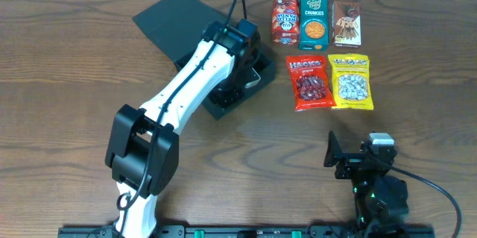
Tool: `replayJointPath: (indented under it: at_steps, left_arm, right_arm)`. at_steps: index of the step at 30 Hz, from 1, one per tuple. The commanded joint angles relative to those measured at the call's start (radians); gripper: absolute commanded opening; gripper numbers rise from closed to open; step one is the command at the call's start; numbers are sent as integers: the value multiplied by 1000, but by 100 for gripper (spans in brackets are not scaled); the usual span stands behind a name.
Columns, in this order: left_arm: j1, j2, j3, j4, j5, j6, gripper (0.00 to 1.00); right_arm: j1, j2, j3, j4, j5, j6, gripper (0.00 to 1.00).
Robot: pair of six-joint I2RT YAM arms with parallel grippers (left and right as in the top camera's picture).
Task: Pack container
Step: 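Grip the box wall with the left gripper and rotate box upright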
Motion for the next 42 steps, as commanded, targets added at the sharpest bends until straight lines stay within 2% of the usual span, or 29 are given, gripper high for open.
replayJointPath:
  at_steps: [1,7,15,17,20,21,22,24,26,29,31,32,34,35,37,39,42]
  left_arm:
    - [-24,-12,-58,18,-72,12,6]
    - [-88,-13,-121,53,-126,11,6]
    - [-80,-25,-121,60,-59,40,6]
    - [-75,-25,-121,57,-58,31,11]
    - [-72,-26,-118,62,-51,9,24]
    - [-72,-26,-115,61,-43,9,31]
    - [-72,-26,-110,61,-35,-1,44]
    - [-72,-31,-101,61,-29,-17,51]
    - [-71,-42,-85,69,-30,-50,52]
    - [-60,-76,-27,119,-55,-159,53]
    - [-42,-106,23,148,-137,-313,56]
    - [-25,-126,42,156,-198,-420,60]
    - [33,-172,51,157,-283,-636,60]
    - [71,-186,51,151,-275,-722,54]
    - [144,-193,51,134,-231,-852,49]
    - [233,-183,42,127,-150,-963,51]
    - [320,-155,24,137,-39,-1029,51]
  right_arm:
    - [-8,-5,-6,1,-3,-11,99]
    - [-8,-5,-6,1,-3,-11,99]
    - [-8,-5,-6,2,-3,-11,99]
    - [-8,-5,-6,1,-3,-11,99]
    - [-8,-5,-6,1,-3,-11,99]
    - [-8,-5,-6,1,-3,-11,99]
    - [-8,-5,-6,1,-3,-11,99]
    - [-8,-5,-6,1,-3,-11,99]
    - [-8,-5,-6,1,-3,-11,99]
    - [-8,-5,-6,2,-3,-10,99]
    - [-8,-5,-6,1,-3,-11,99]
    - [-8,-5,-6,2,-3,-11,99]
    - [-8,-5,-6,1,-3,-11,99]
    - [-8,-5,-6,1,-3,-11,99]
    - [-8,-5,-6,2,-3,-11,99]
    - [-8,-5,-6,1,-3,-11,99]
    - [-8,-5,-6,1,-3,-11,99]
